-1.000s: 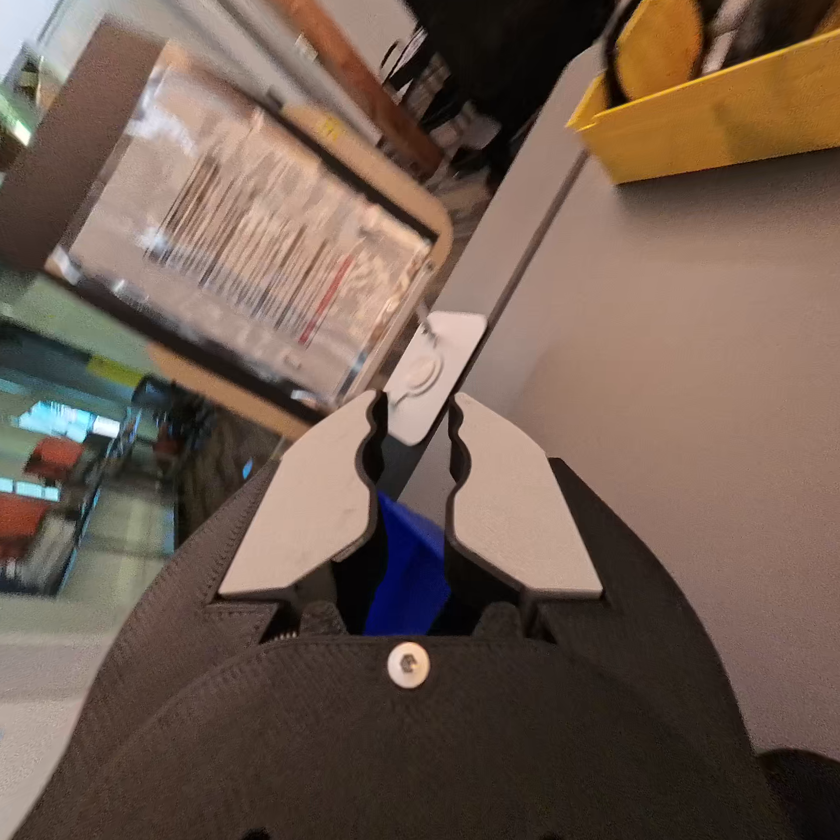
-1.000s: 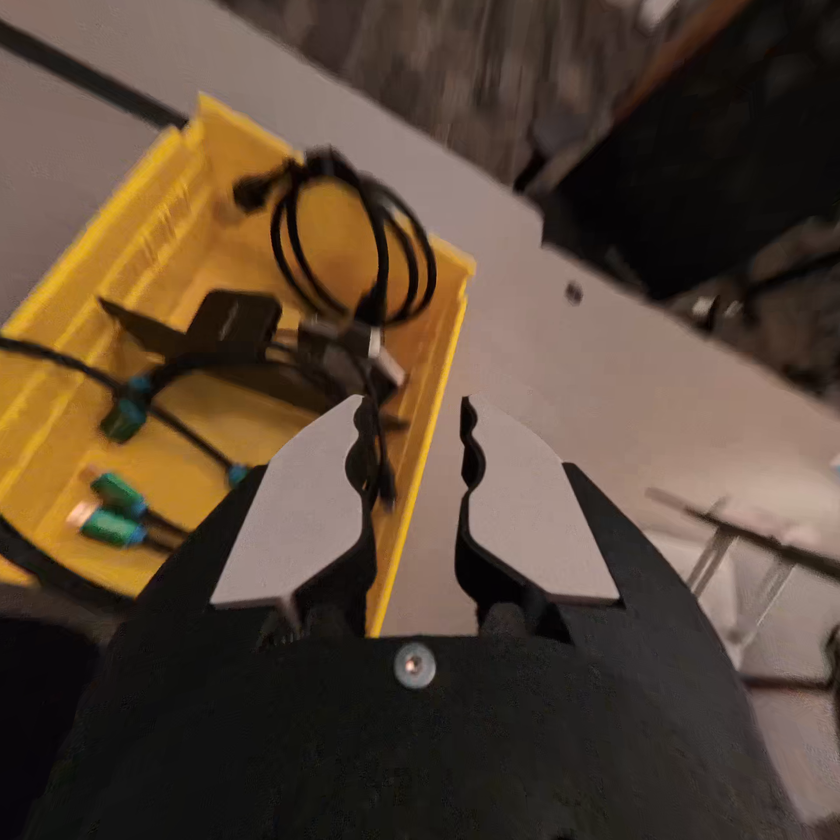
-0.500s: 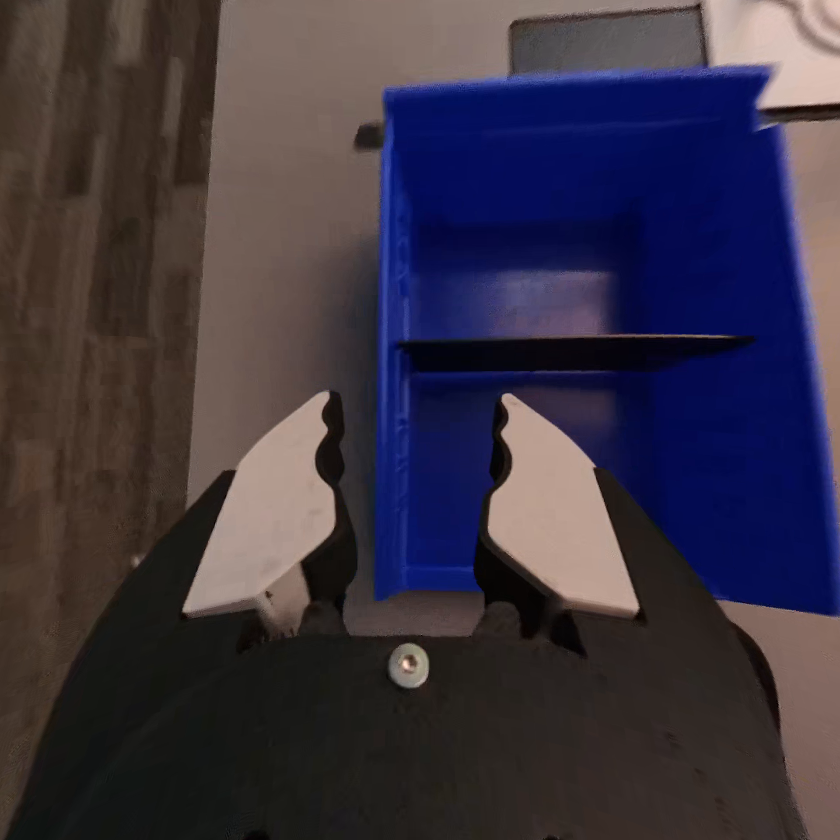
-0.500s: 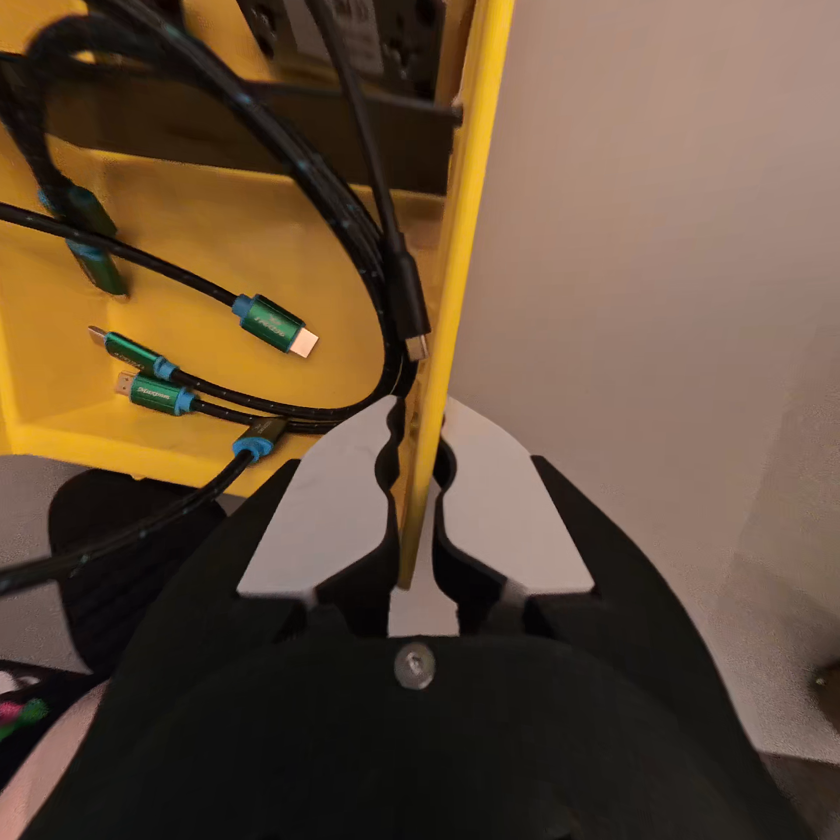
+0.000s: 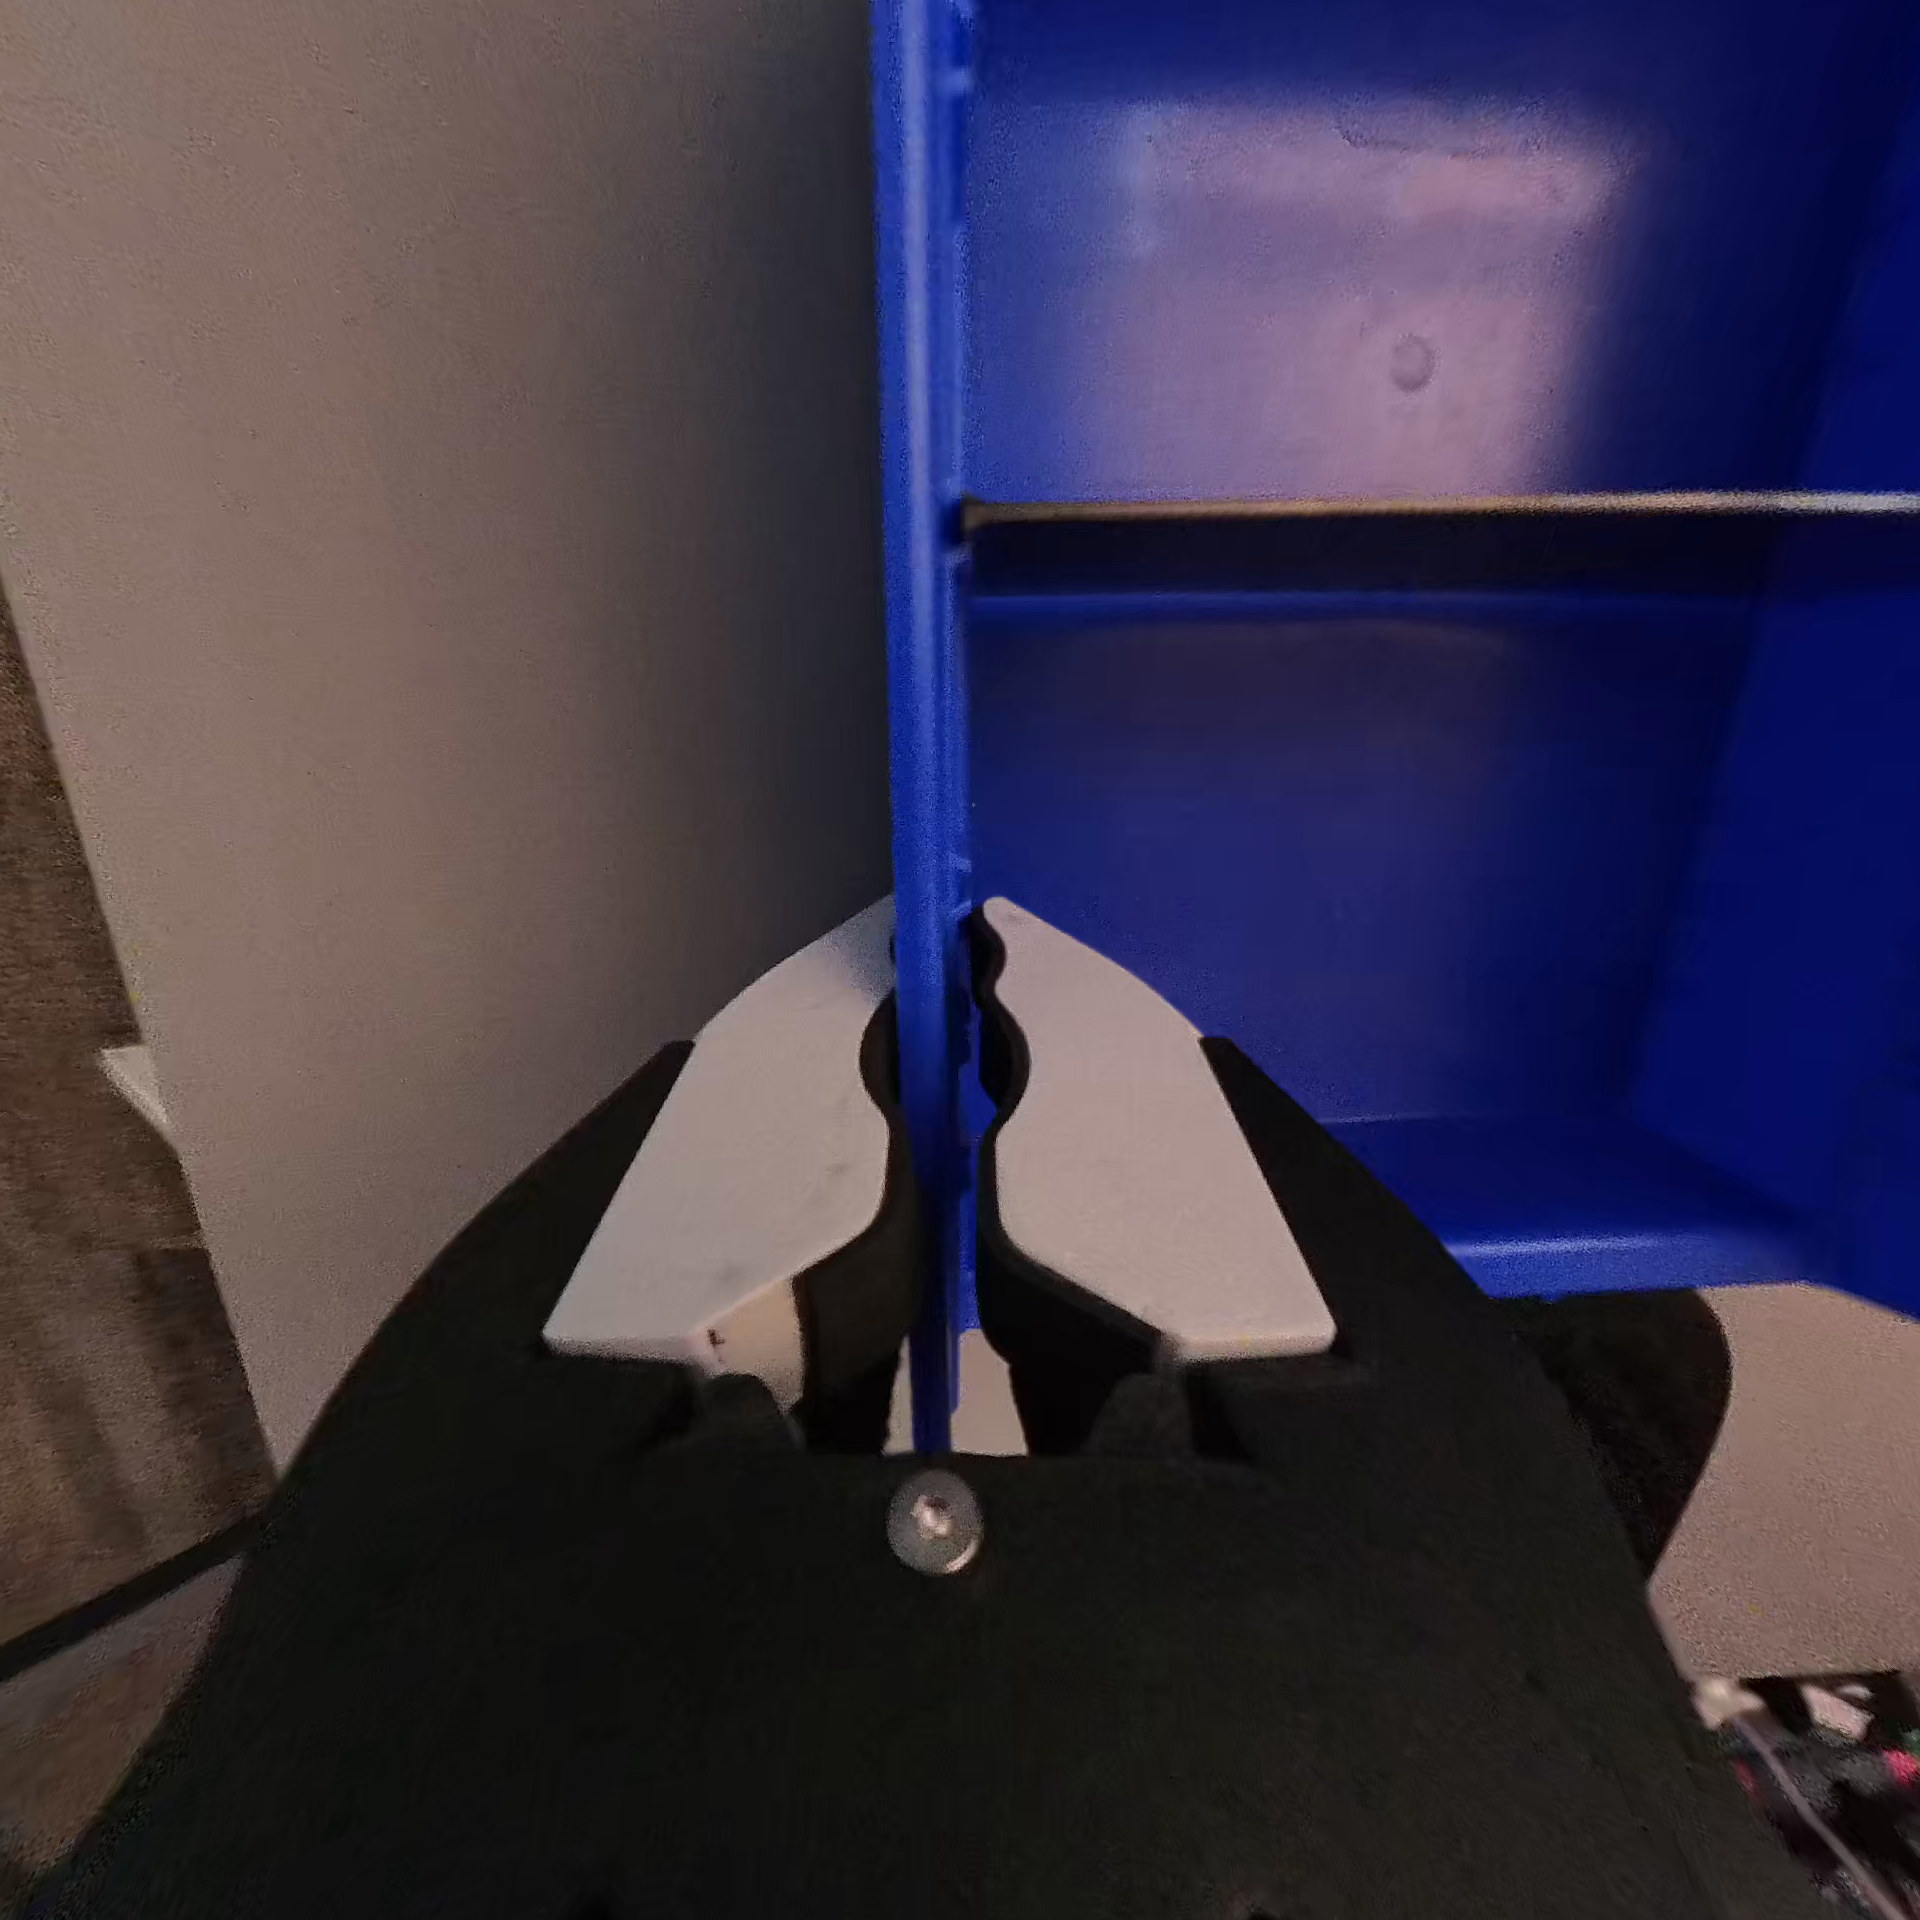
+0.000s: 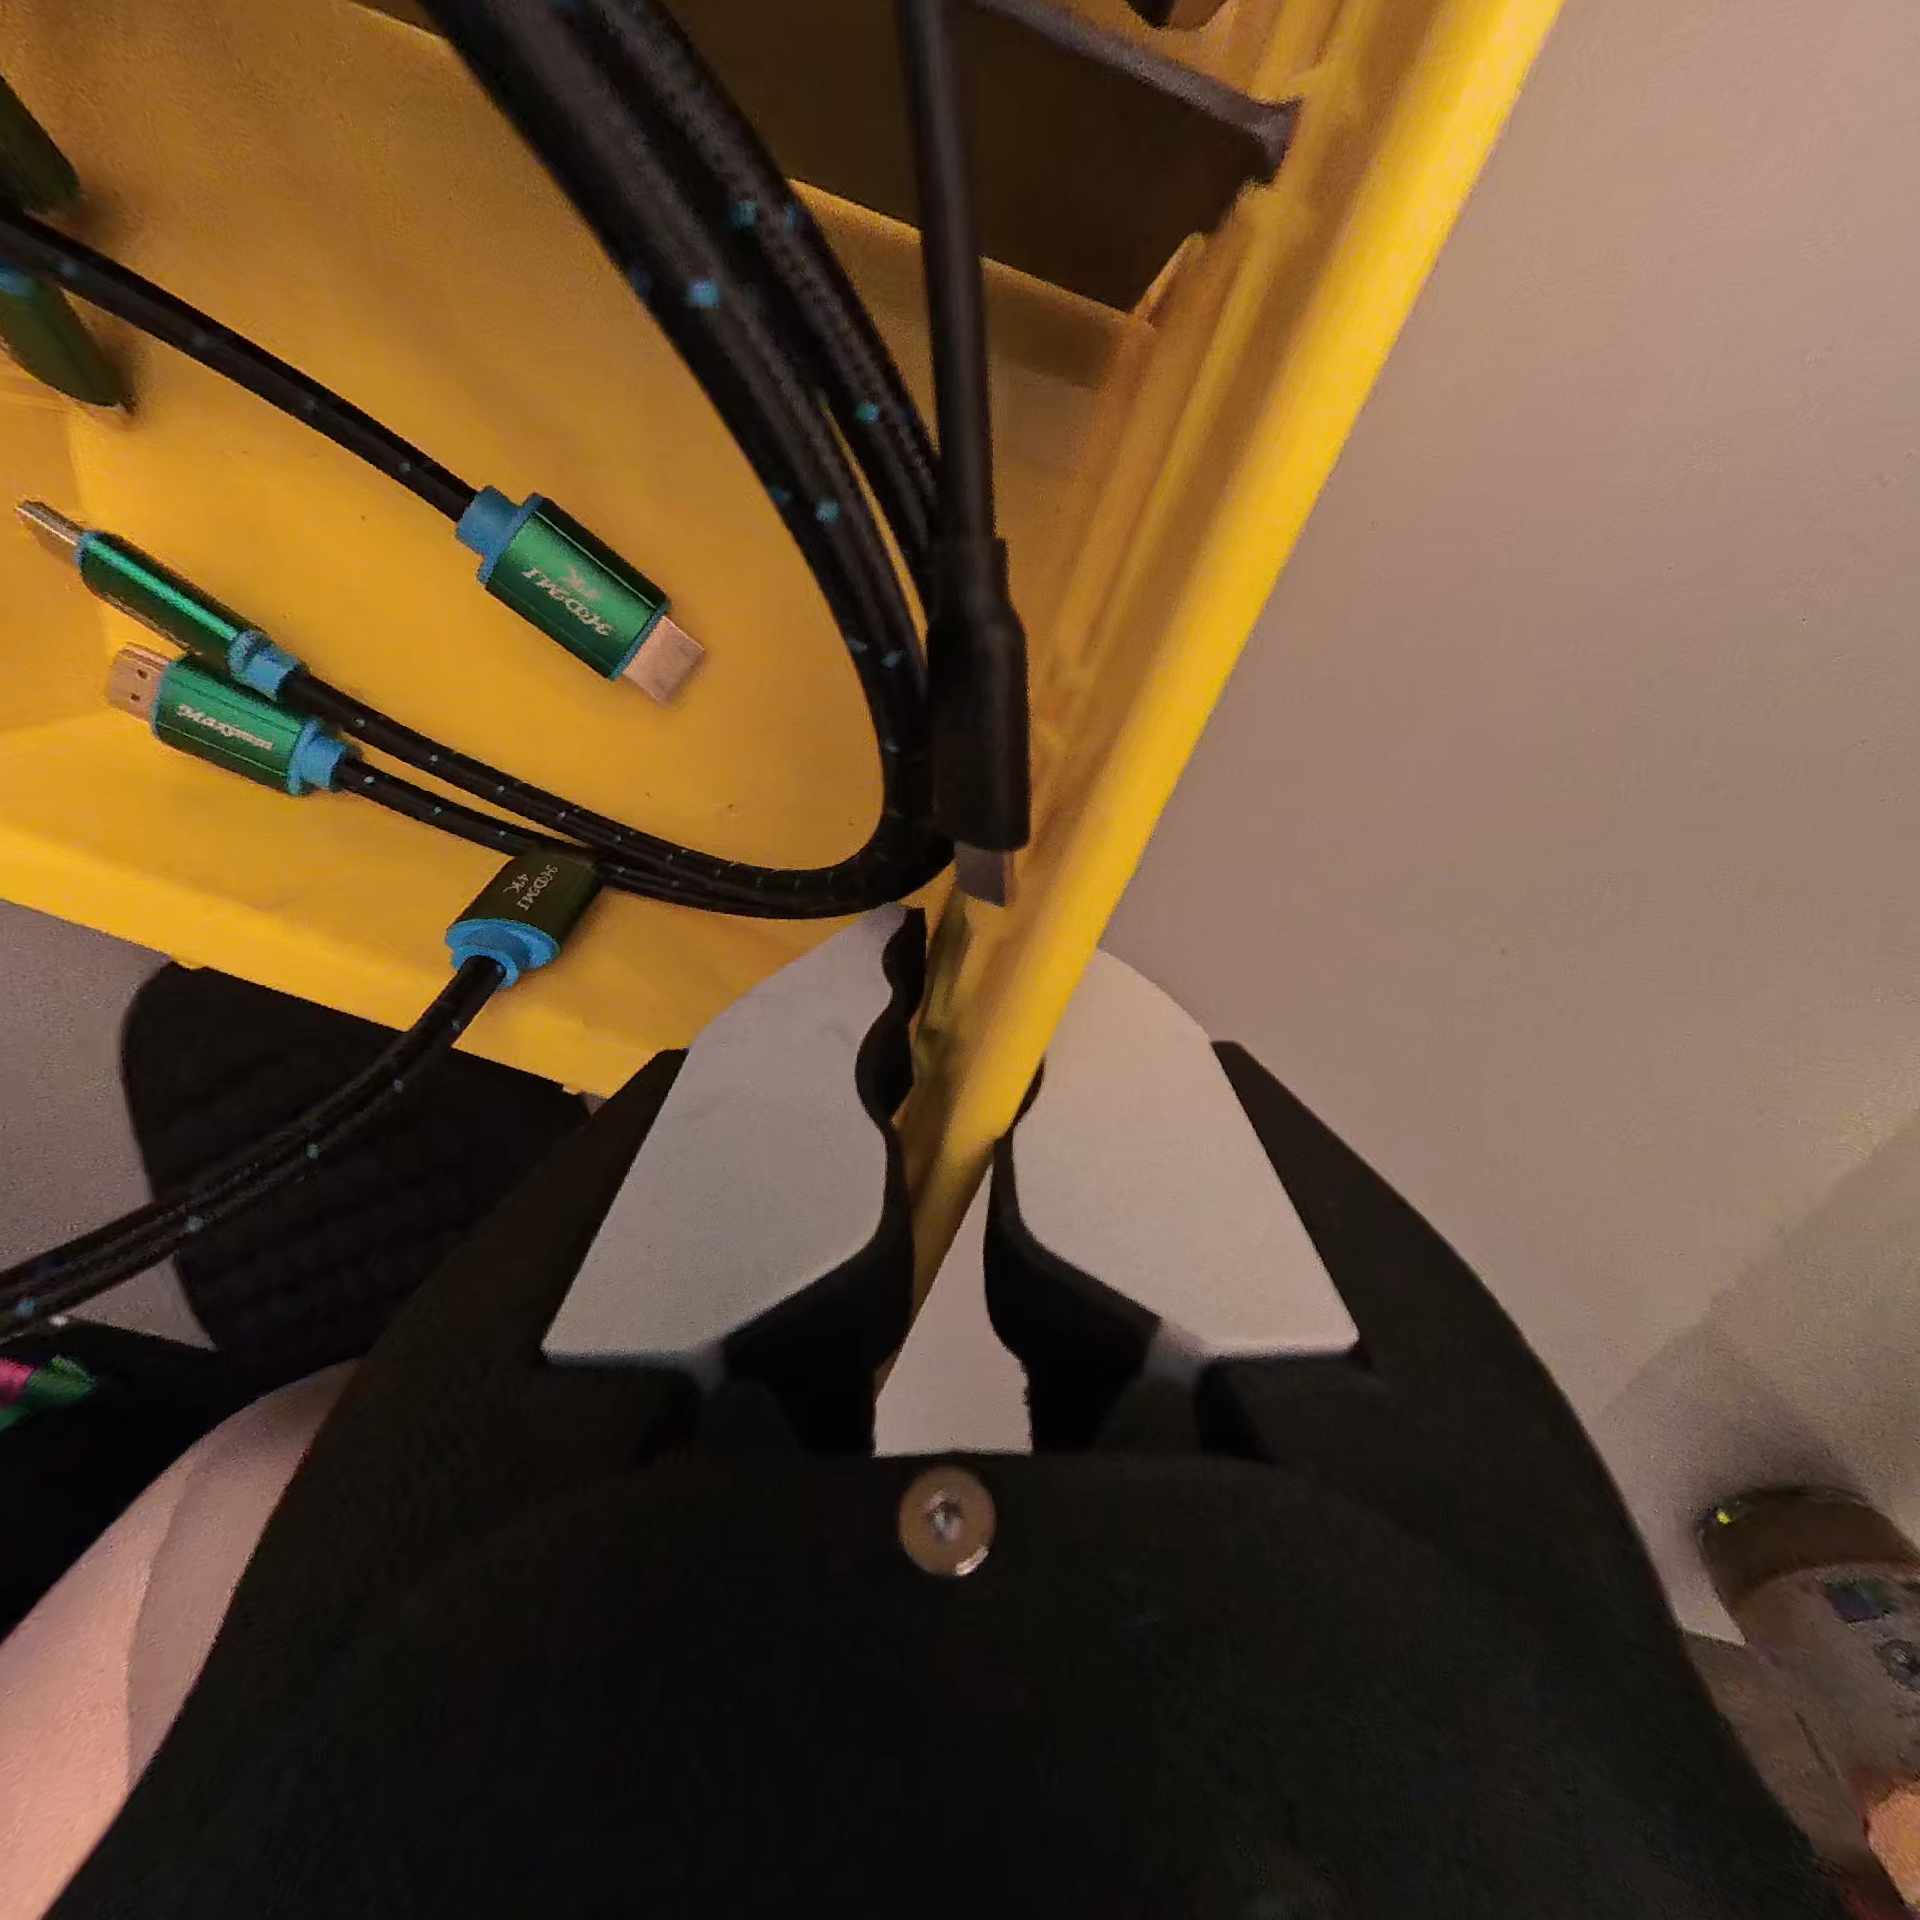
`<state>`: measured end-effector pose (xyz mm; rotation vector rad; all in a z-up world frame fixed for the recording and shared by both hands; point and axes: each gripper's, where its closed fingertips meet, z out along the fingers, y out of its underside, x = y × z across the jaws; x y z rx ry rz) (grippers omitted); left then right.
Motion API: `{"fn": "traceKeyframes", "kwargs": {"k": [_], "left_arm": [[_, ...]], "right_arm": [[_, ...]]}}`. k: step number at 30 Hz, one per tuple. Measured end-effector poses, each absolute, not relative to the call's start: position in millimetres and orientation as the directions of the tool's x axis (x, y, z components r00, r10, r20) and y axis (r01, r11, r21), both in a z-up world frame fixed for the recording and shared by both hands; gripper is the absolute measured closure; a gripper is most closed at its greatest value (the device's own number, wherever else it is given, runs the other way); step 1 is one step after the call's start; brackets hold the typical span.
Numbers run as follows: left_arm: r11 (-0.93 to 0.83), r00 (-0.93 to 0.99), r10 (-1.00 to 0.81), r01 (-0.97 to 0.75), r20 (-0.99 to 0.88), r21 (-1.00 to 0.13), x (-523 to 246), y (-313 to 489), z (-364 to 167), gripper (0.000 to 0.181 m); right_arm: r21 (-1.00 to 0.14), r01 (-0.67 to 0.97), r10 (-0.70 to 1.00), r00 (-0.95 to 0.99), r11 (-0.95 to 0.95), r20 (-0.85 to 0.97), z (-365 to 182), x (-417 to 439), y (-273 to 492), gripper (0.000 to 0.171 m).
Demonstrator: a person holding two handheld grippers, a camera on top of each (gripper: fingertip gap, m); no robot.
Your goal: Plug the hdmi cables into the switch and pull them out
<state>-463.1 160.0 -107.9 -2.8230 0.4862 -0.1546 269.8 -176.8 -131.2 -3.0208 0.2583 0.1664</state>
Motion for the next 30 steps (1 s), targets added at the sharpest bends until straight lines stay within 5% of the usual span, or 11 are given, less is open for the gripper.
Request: {"fn": "traceKeyframes", "kwargs": {"k": [12,24,30], "left_arm": [[-0.796,0.804,-0.594,-0.589,-0.007,-0.139,-387,132,-110,0.17],[-0.666,0.667,-0.741,-0.745,-0.084,-0.038,-341,108,-109,0.15],[-0.653,0.685,-0.717,-0.725,-0.13,-0.22,-336,118,-70,0.151]], "right_arm": [[0.109,0.007,-0.013,0.983,-0.994,-0.183,-127,169,-133,0.162],[0.138,0.009,-0.011,0.989,-0.99,-0.147,-125,104,-88,0.156],[-0.148,-0.032,-0.019,0.996,-0.988,-0.091,-84,120,-52,0.155]]}}
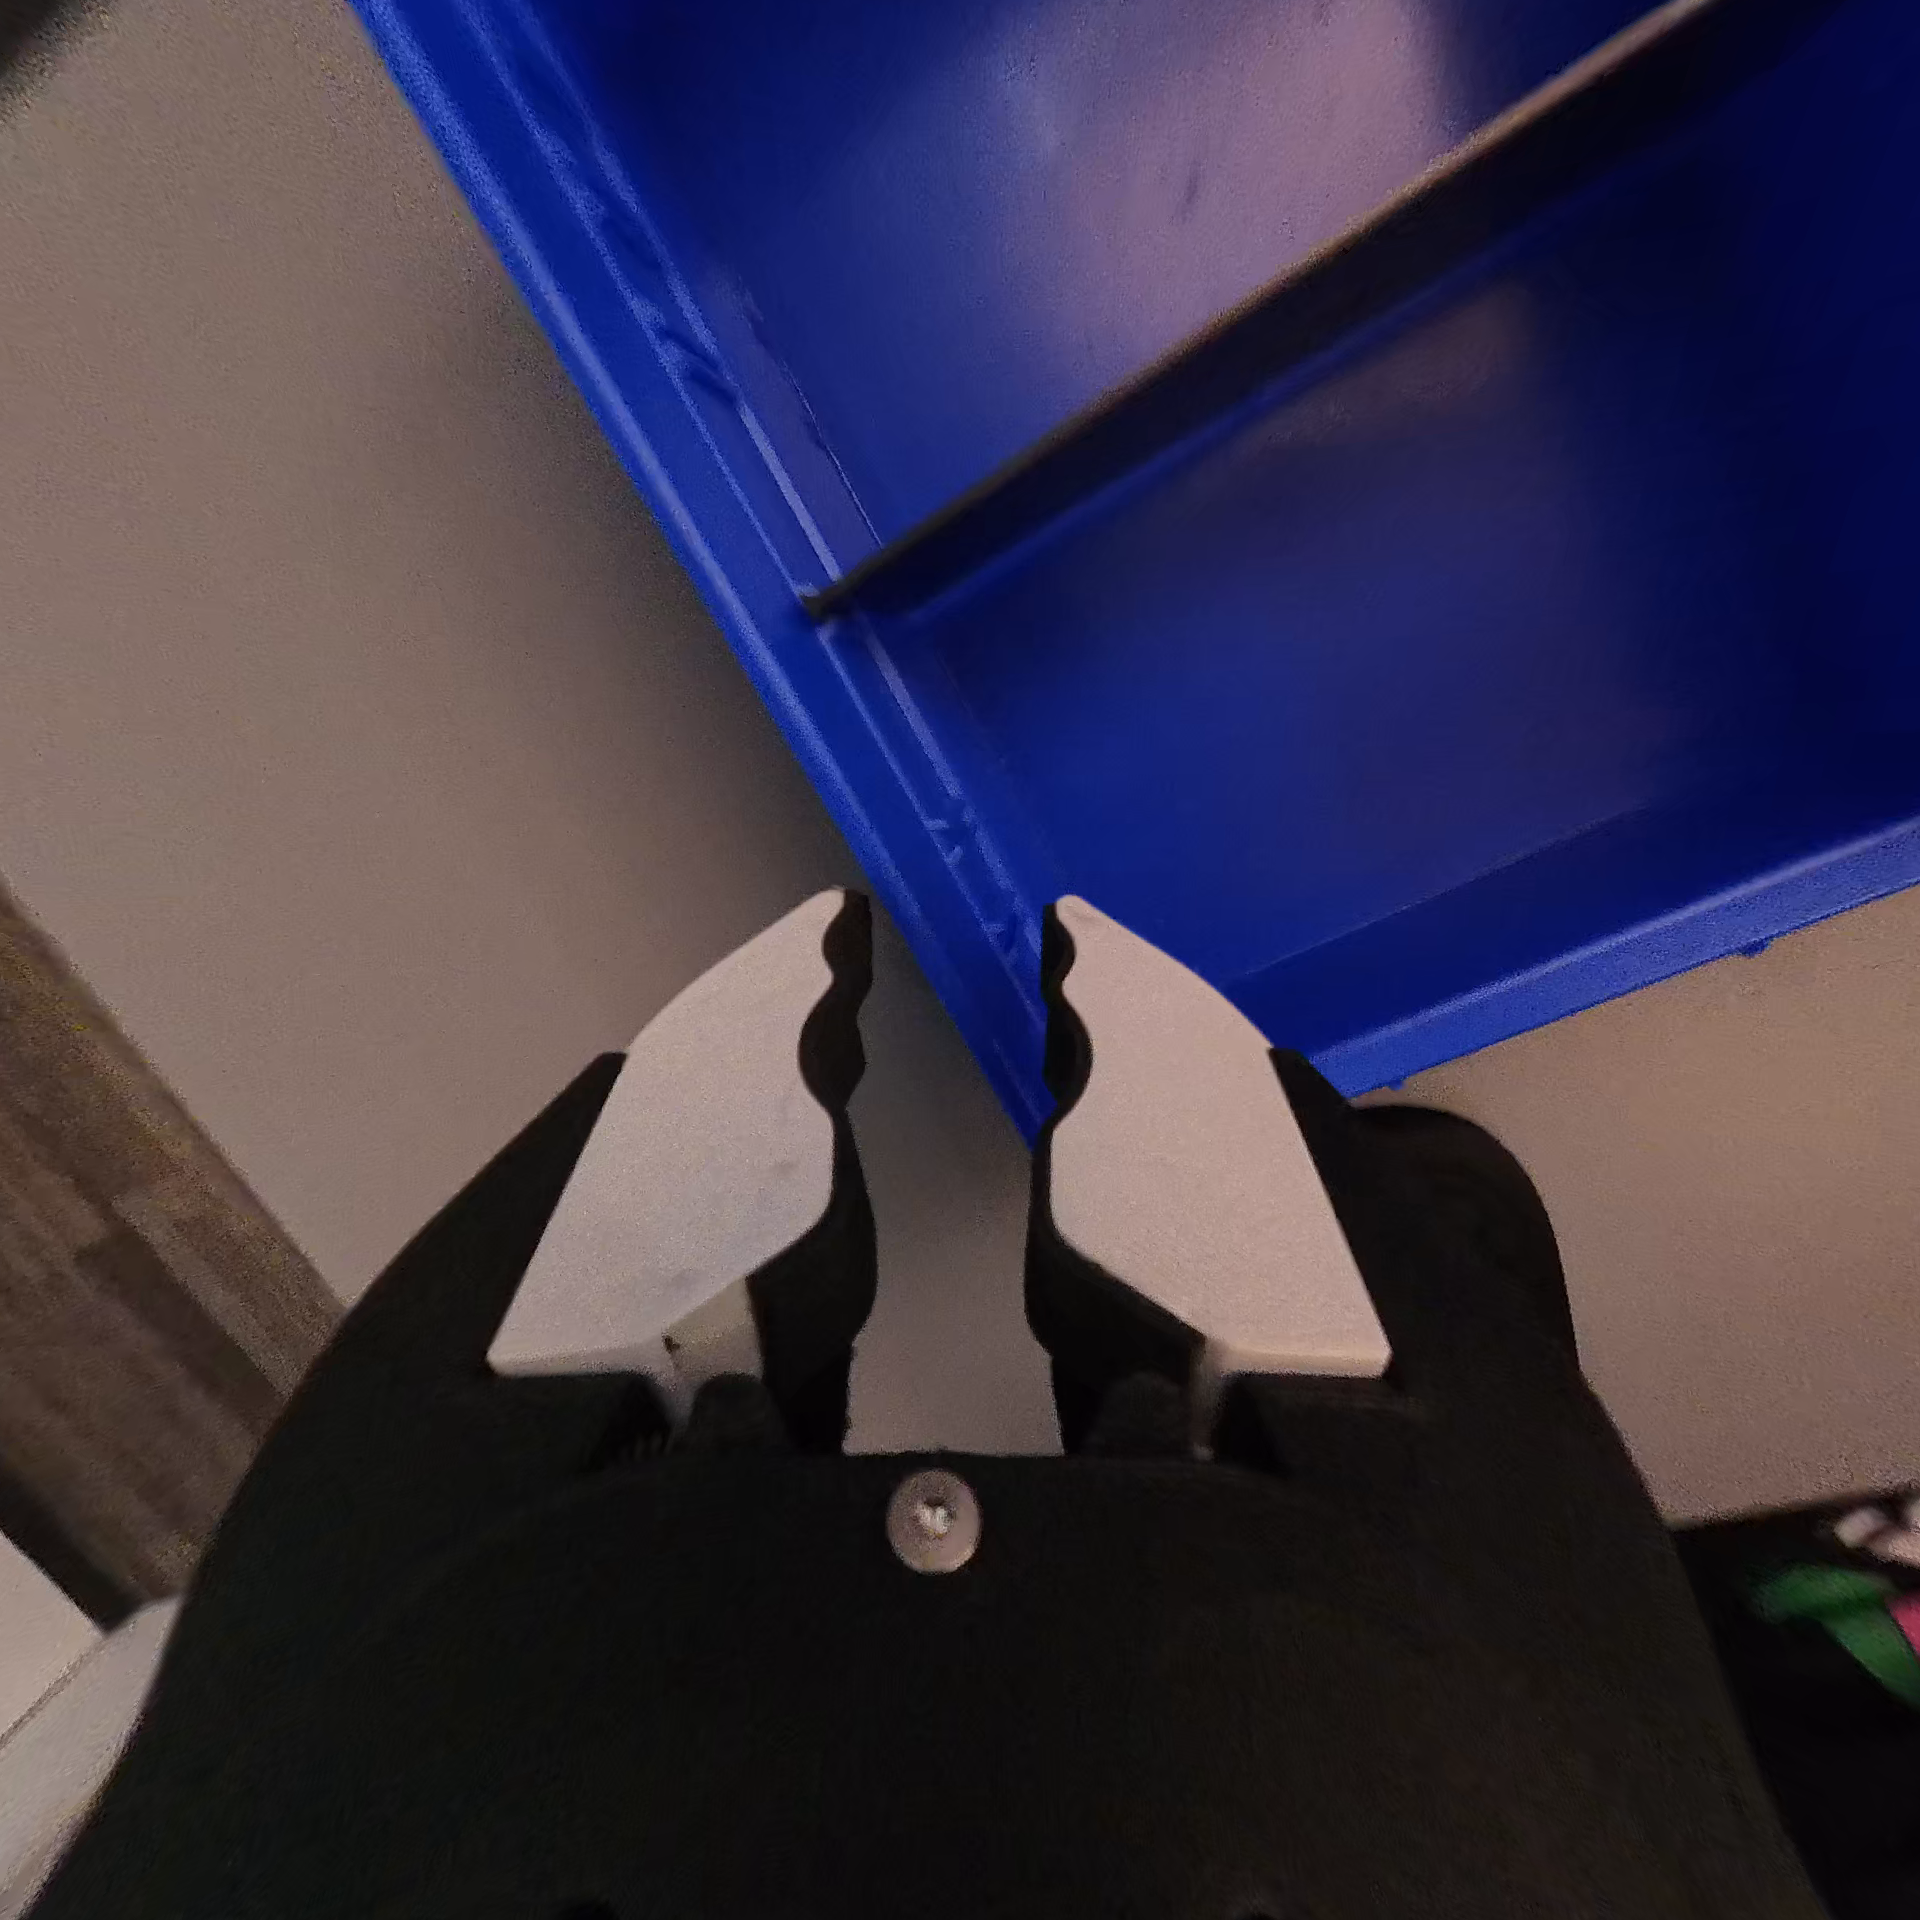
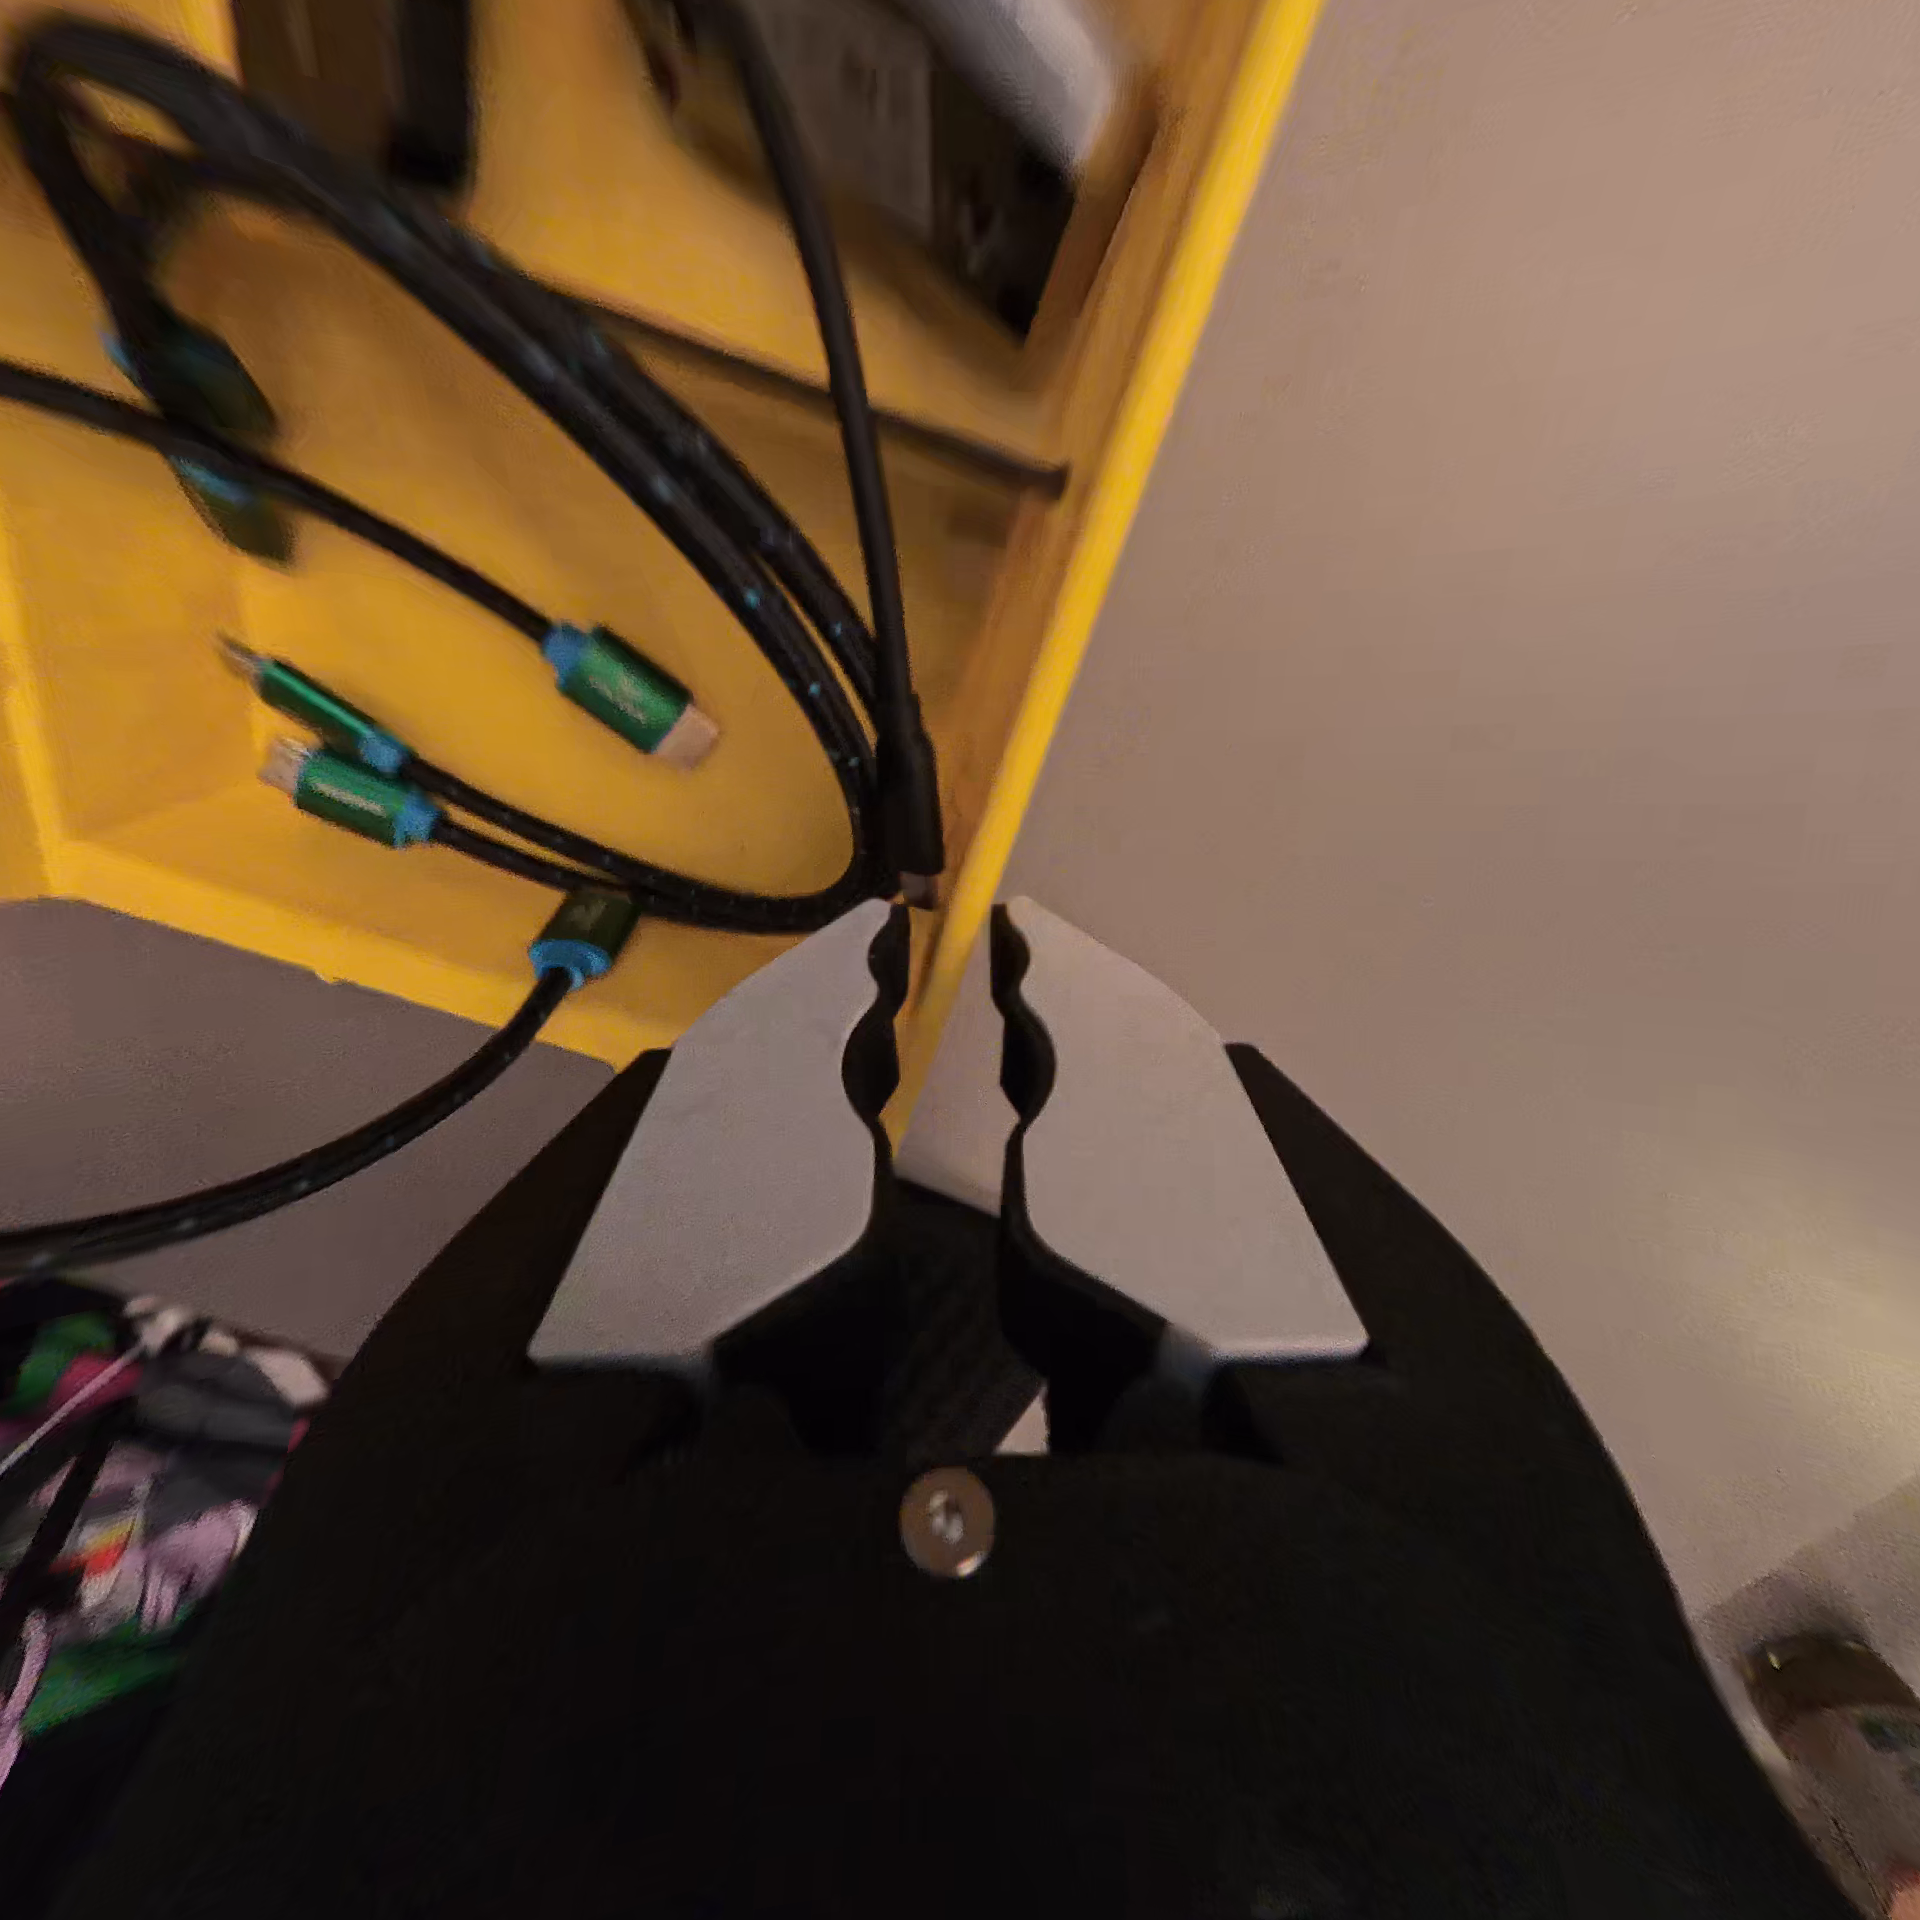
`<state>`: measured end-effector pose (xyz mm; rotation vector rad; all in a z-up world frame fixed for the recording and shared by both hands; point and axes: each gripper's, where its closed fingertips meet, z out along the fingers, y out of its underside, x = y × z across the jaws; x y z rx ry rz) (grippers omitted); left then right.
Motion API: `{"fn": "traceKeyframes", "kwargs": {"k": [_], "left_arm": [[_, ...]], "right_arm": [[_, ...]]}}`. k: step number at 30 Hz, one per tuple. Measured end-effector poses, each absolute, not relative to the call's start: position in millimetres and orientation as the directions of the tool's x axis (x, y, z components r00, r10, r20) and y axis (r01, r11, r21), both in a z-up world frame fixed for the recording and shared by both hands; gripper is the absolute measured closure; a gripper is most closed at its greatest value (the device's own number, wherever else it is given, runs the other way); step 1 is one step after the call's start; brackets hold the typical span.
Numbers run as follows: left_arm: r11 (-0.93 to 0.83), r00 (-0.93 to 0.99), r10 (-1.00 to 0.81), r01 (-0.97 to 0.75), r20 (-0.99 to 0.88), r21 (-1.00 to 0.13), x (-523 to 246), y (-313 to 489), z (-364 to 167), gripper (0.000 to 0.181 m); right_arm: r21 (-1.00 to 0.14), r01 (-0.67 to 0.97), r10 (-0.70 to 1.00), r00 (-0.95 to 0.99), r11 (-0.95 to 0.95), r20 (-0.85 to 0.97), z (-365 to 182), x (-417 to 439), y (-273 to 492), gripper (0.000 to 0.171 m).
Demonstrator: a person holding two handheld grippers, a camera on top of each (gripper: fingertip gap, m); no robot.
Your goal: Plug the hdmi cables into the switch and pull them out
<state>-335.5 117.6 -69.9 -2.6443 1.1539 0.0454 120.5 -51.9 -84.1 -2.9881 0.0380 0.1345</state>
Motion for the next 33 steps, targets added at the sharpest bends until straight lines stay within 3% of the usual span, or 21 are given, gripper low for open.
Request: {"fn": "traceKeyframes", "kwargs": {"k": [5,8,10,13,15,18,21,23,27,33], "left_arm": [[-0.494,0.698,-0.669,-0.675,-0.257,-0.547,-311,132,3,0.148],[-0.345,0.745,-0.555,-0.612,-0.371,-0.711,-303,143,54,0.144],[-0.218,0.779,-0.475,-0.555,-0.409,-0.803,-298,146,87,0.141],[-0.027,0.815,-0.391,-0.475,-0.428,-0.88,-293,140,126,0.146],[0.055,0.826,-0.355,-0.449,-0.438,-0.892,-292,134,141,0.146],[0.09,0.828,-0.348,-0.438,-0.44,-0.894,-288,130,147,0.141],[0.092,0.828,-0.345,-0.439,-0.442,-0.894,-285,130,147,0.137],[0.106,0.819,-0.352,-0.446,-0.453,-0.889,-280,128,148,0.137],[0.141,0.808,-0.368,-0.44,-0.459,-0.887,-272,120,151,0.138],[0.176,0.792,-0.41,-0.417,-0.451,-0.892,-262,106,157,0.137]], "right_arm": [[-0.529,-0.032,-0.067,0.997,-0.848,0.048,-2,134,-30,0.153],[-0.785,0.145,-0.038,0.977,-0.603,0.21,71,116,-14,0.153],[-0.874,0.32,-0.034,0.934,-0.365,0.356,116,89,-11,0.142],[-0.828,0.561,-0.022,0.827,-0.031,0.561,146,25,-19,0.124],[-0.803,0.593,0.105,0.796,0.063,0.596,136,-29,-18,0.123],[-0.896,0.441,0.412,0.826,-0.05,0.384,90,-111,-11,0.113],[-0.899,0.375,0.471,0.85,-0.225,0.237,52,-156,11,0.118],[-0.837,0.393,0.397,0.887,-0.381,0.235,28,-159,33,0.119],[-0.769,0.271,0.192,0.962,-0.579,0.195,-1,-150,71,0.116],[-0.592,0.095,0.073,0.995,-0.8,0.062,-69,-132,85,0.109]]}}
